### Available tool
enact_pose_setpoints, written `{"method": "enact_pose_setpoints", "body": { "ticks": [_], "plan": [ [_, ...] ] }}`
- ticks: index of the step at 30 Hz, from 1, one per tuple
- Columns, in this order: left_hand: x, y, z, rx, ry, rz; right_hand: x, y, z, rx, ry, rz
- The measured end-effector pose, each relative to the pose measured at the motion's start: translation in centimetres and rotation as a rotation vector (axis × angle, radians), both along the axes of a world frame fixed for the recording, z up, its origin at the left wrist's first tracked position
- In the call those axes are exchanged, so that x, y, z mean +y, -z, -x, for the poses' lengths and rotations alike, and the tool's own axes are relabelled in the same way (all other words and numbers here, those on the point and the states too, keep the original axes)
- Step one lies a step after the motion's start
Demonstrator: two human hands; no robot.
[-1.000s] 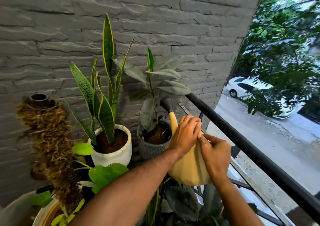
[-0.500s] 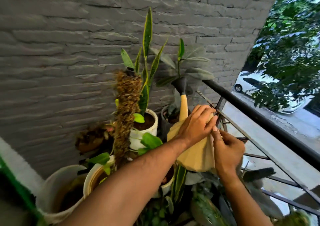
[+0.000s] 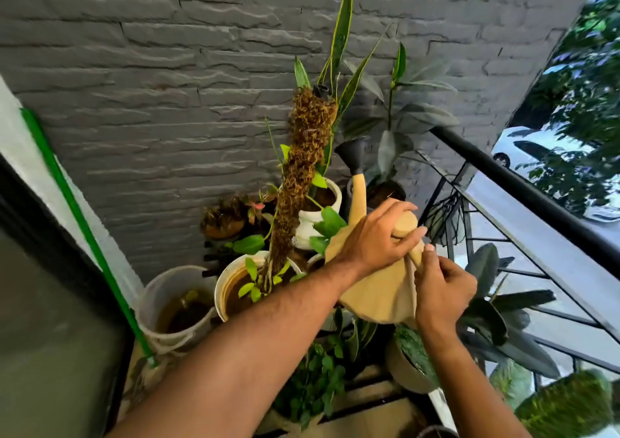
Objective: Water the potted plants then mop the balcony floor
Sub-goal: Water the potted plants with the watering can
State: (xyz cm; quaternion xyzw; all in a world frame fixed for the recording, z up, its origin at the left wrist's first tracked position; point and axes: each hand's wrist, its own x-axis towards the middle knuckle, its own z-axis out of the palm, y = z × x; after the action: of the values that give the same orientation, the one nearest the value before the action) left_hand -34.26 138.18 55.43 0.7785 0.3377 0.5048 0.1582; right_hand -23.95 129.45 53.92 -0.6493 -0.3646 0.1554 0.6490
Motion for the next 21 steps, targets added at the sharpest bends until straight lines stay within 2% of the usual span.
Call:
{"method": "enact_pose_setpoints", "body": {
  "ticks": [6,10,15,21],
  "plan": [
    [-6.4,2.5,1.1,-0.029,-0.060,0.185,-5.8,1.5,0.1,-0.011,0.019,0.148],
    [-11.4,4.9,0.8,-0.031,-0.070,0.241,-10.8,3.2,-0.4,-0.014,0.035,0.210],
    [-17.4,8.1,0.7,0.032,-0.035,0.322,-17.1,6.2,-0.8,-0.005,0.067,0.310],
    [-22.2,9.9,2.2,0.122,-0.003,0.366,-22.3,8.7,0.4,0.022,0.062,0.313]
  ]
}}
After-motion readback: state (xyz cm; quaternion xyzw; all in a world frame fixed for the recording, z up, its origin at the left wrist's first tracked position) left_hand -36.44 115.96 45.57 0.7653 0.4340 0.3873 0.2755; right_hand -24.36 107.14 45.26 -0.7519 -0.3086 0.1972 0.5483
